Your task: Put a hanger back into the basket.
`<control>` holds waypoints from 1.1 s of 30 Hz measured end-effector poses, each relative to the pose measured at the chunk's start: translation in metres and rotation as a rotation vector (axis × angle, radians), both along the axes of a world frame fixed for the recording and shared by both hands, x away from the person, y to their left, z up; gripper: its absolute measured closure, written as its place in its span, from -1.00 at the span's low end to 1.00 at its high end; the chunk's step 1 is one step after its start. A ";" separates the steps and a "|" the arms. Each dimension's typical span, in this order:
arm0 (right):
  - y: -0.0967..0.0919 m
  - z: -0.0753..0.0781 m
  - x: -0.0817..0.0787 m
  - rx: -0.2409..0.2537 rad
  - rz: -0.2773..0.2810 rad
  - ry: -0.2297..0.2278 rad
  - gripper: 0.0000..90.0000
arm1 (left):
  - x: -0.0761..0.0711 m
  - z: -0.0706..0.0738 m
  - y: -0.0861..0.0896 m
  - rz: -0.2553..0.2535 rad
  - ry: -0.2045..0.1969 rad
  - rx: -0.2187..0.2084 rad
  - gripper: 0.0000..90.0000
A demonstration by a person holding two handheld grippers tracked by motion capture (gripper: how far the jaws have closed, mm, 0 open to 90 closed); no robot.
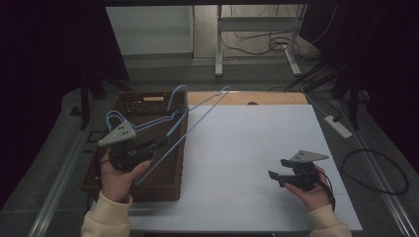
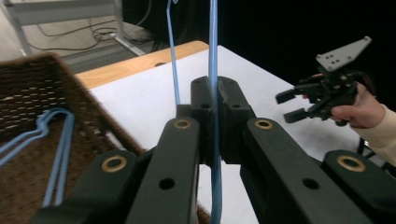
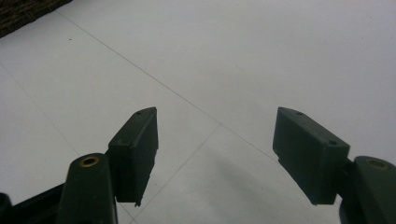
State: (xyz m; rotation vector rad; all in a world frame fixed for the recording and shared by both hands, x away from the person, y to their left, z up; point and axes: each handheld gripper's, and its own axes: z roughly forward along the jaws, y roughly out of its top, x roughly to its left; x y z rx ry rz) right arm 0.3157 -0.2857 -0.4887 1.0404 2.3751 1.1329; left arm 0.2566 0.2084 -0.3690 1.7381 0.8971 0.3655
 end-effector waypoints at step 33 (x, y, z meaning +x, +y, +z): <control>0.003 -0.003 0.000 -0.027 0.017 0.001 -0.30 | 0.010 -0.026 0.083 0.223 0.137 0.055 0.93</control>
